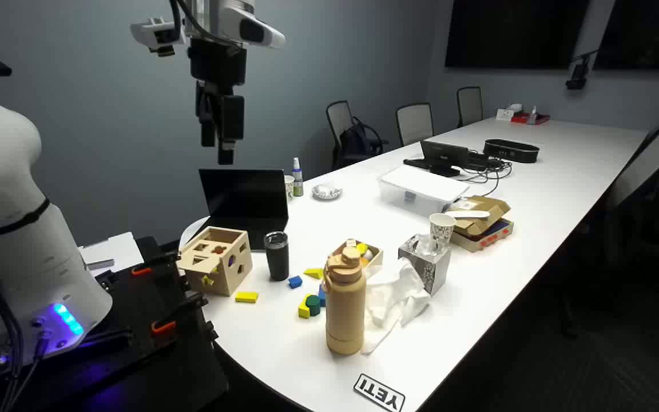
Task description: Use a paper towel to clean the table
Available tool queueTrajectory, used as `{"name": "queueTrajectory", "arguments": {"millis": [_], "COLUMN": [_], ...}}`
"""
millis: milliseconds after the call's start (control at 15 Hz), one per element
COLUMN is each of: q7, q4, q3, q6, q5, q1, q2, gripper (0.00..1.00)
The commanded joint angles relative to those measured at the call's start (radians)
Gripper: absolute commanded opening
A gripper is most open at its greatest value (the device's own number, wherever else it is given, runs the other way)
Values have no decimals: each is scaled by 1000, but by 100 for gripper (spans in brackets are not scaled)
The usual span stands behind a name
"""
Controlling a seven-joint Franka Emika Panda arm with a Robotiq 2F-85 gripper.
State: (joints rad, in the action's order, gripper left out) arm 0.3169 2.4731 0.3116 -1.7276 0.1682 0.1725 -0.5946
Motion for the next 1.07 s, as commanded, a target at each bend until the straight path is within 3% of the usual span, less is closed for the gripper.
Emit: {"name": "queueTrajectory", "arguments": {"millis": [0, 267, 533, 733, 1000], "q7": [4, -77, -215, -404, -659], "q4": [-1, -64, -155, -258, -416], "q3": [-7, -73, -170, -232, -191], "q6": [0, -190, -466, -633, -716], "q5": [-4, -18, 41, 211, 484], "q1": [9, -43, -61, -38, -77], "q2": [2, 178, 401, 604, 869], "gripper": [100, 100, 100, 100, 100]}}
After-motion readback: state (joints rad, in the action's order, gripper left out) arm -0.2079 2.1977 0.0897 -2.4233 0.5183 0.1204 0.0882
